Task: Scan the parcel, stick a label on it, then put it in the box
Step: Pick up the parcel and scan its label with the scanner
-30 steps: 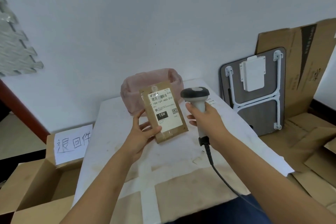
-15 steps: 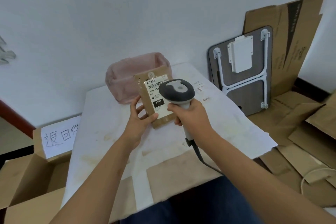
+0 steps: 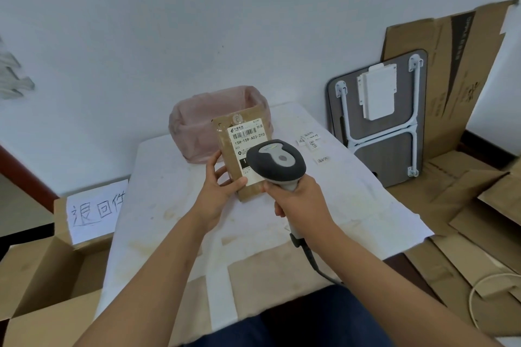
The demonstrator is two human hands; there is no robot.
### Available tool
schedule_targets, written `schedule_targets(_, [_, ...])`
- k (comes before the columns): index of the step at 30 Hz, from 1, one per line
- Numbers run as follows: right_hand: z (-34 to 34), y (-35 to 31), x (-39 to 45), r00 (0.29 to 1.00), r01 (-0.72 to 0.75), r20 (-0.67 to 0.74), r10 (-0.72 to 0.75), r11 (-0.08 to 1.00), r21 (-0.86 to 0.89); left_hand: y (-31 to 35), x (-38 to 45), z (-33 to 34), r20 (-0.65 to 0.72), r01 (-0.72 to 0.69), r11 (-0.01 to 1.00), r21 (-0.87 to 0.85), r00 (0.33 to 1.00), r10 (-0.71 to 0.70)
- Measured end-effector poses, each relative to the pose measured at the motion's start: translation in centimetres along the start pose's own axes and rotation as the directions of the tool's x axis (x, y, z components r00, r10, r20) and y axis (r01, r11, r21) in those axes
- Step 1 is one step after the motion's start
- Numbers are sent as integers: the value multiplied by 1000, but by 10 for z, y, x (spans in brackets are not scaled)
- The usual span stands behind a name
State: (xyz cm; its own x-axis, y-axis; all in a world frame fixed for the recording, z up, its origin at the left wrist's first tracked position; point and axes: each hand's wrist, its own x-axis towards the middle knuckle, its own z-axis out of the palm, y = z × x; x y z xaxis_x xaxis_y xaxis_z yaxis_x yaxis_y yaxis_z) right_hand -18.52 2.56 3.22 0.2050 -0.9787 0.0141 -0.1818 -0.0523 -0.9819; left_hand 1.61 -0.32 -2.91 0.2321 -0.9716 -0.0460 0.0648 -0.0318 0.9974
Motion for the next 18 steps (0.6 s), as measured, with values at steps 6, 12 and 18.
schedule_targets(6, [2, -2, 0, 1000, 4, 14, -3, 1000, -10, 0, 1, -1, -2, 11, 1000, 23, 1000, -11])
schedule_targets(12, [1, -3, 1, 1000, 1, 11, 0, 999, -32, 1, 4, 0, -16, 35, 999, 39, 999, -34])
schedule_targets(18, [3, -3, 1, 1000, -9, 0, 9, 999, -41, 3, 4, 1, -15, 37, 998, 51, 999, -36])
